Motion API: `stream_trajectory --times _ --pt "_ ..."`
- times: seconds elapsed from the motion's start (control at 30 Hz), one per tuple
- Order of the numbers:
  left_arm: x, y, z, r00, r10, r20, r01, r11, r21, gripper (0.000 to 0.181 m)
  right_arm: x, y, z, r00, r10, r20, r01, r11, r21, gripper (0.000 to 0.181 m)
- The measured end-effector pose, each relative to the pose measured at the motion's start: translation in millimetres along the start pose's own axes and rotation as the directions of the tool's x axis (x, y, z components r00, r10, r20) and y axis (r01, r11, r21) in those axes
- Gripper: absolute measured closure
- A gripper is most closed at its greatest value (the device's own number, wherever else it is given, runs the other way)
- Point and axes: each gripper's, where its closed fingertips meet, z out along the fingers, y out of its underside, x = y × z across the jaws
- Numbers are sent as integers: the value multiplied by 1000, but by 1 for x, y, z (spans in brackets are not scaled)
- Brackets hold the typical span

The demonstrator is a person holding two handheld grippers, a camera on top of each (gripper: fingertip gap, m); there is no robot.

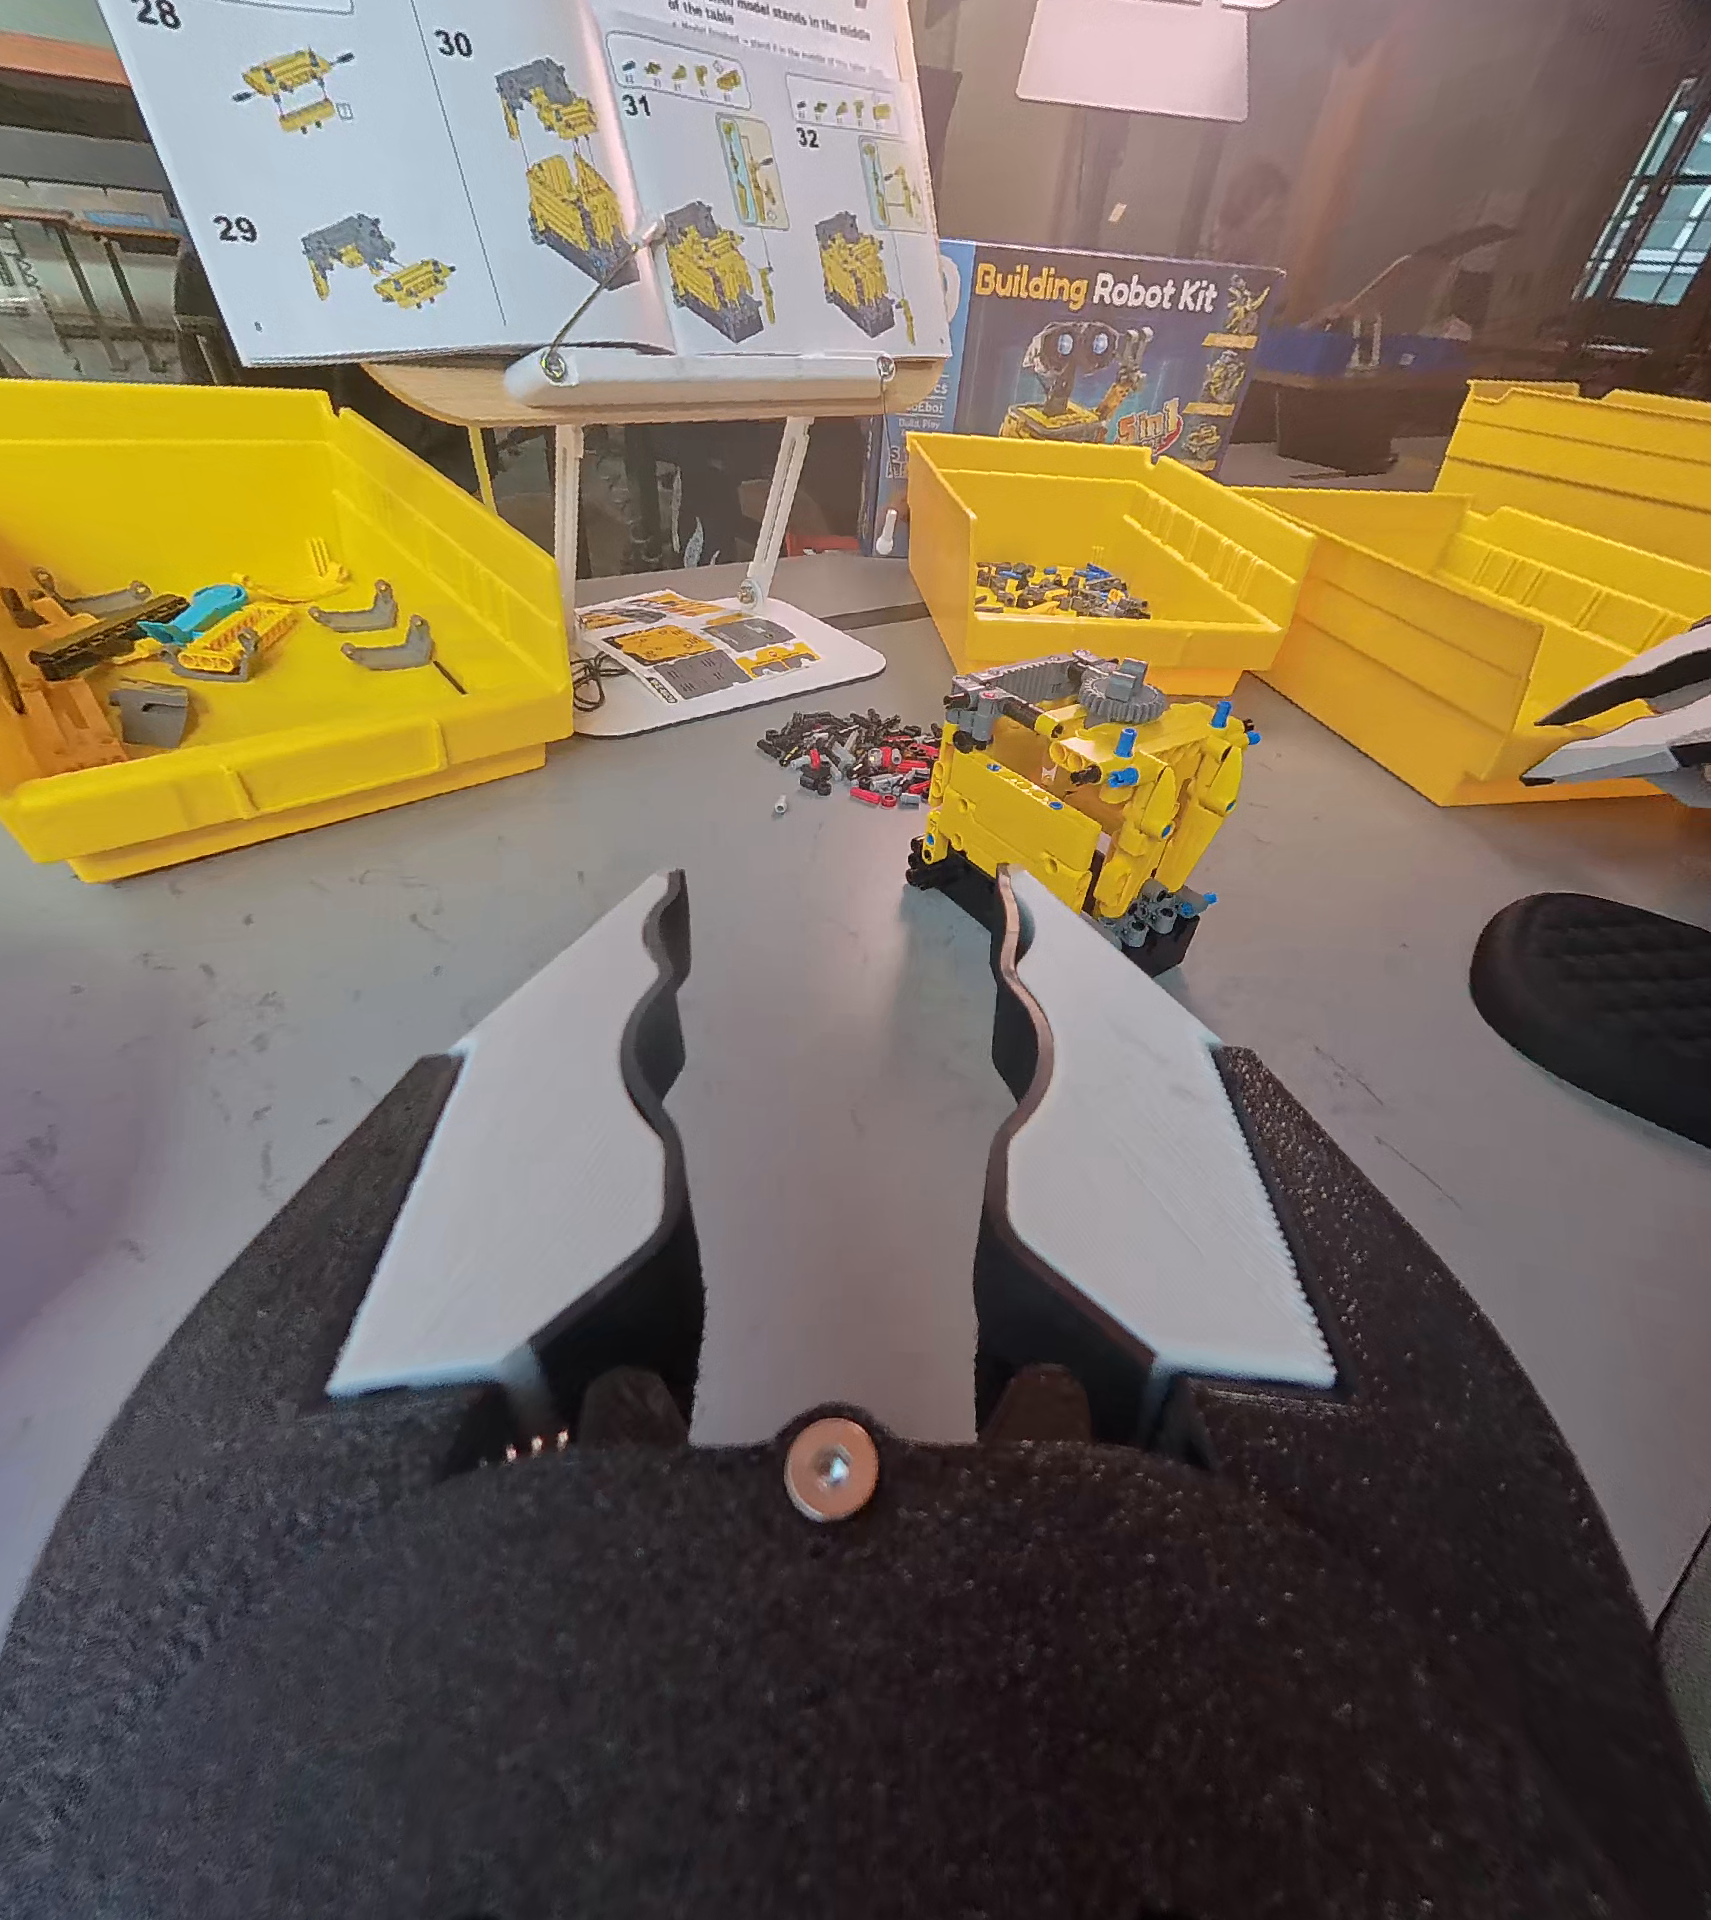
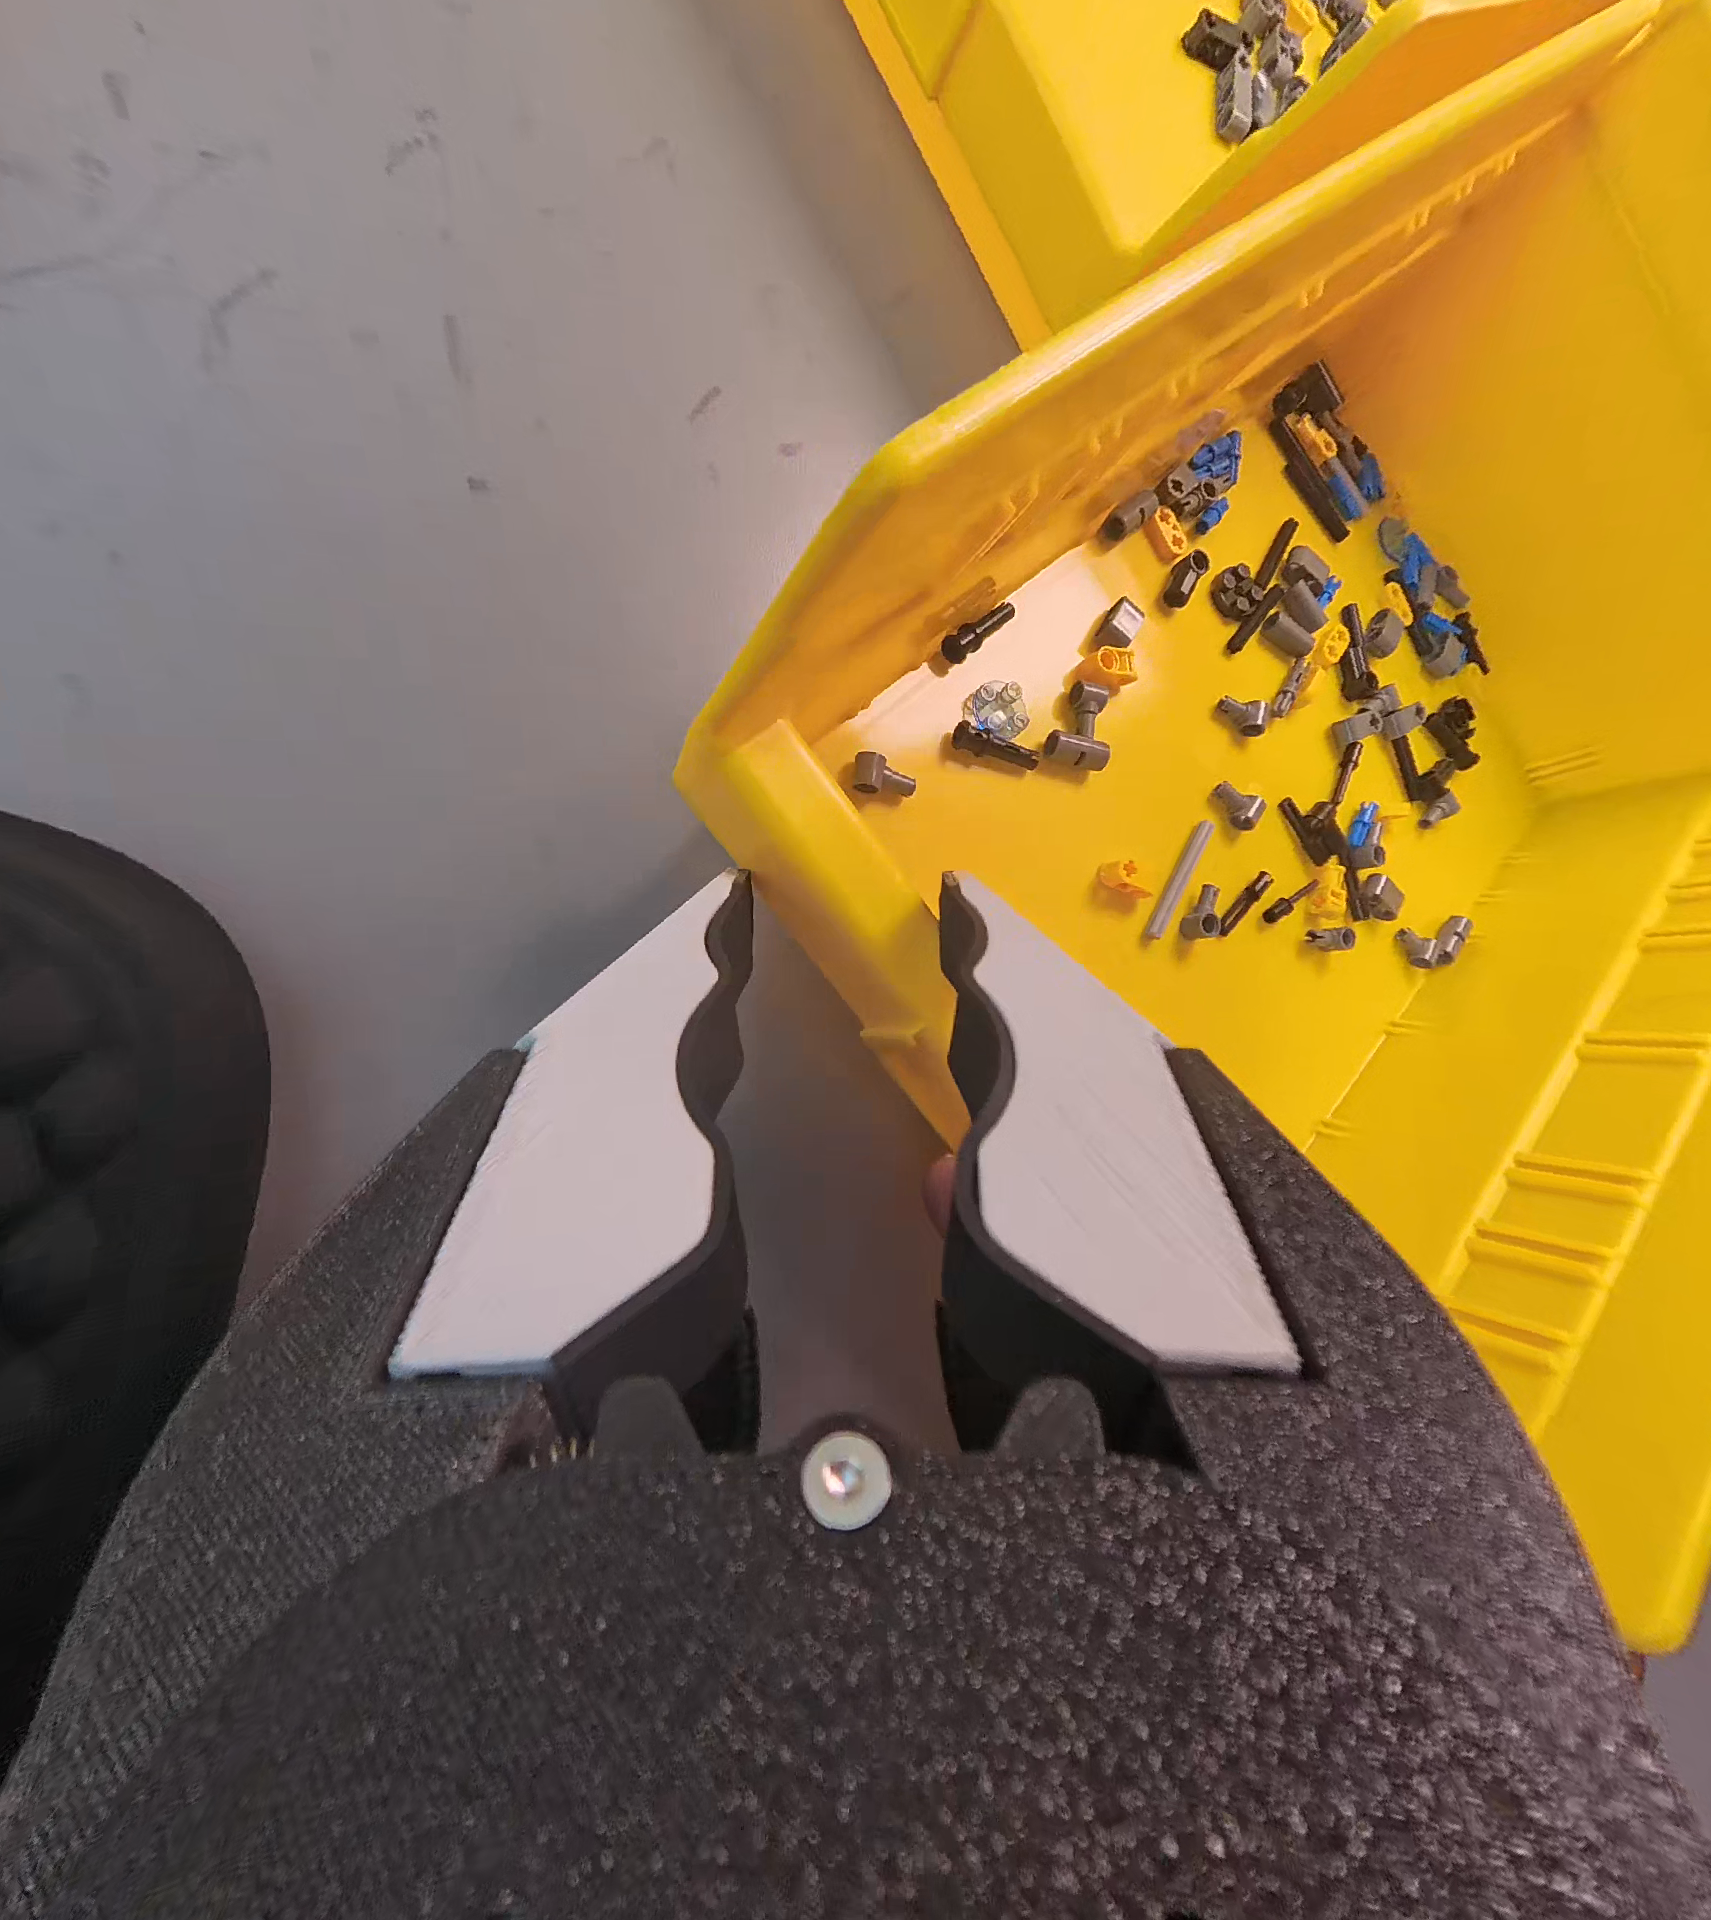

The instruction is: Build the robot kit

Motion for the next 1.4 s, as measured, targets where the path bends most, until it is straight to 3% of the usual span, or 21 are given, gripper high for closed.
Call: stream_trajectory --times 0.07,0.17,0.33,0.43,0.53,0.67,0.77,0.83,0.9,1.07,1.17,1.33,1.4 --pt "3 -7 2 1000 19 -20 -19 1000 -3 124 -3 -13 -17 999 -13 29 11 999 50 147" --pt "2 -29 8 995 101 -24 -101 995 4 125 -4 -75 -64 998 -26 66 6 959 282 146" --pt "-12 -92 44 981 195 8 -195 974 112 128 0 -212 -121 999 -10 42 -20 745 667 146" --pt "-36 -130 89 993 117 22 -119 976 184 128 4 -285 -110 992 67 104 -123 628 769 146" --pt "-76 -144 142 997 44 70 -57 981 183 126 5 -335 -53 982 123 142 -187 630 754 144" --pt "-128 -133 195 993 -13 118 -2 992 122 119 20 -366 38 976 150 157 -217 714 665 129" --pt "-166 -132 217 987 4 160 -17 997 78 111 53 -382 80 955 197 224 -295 738 607 110" --pt "-190 -141 229 984 33 172 -42 998 50 103 74 -399 96 932 208 297 -349 741 573 93" --pt "-202 -150 244 993 51 104 -51 999 1 92 90 -417 106 916 170 363 -358 756 548 84" --pt "-212 -155 278 990 77 -114 -95 982 -162 81 109 -451 127 912 10 409 -232 837 496 86" --pt "-214 -152 294 975 84 -207 -126 973 -195 90 101 -460 133 874 -91 477 -177 855 488 100" --pt "-200 -149 307 920 127 -371 -191 972 -140 144 102 -460 129 809 -151 569 -216 822 527 118" --pt "-199 -149 308 907 178 -381 -235 966 -108 144 102 -460 129 813 -168 557 -218 800 559 119"
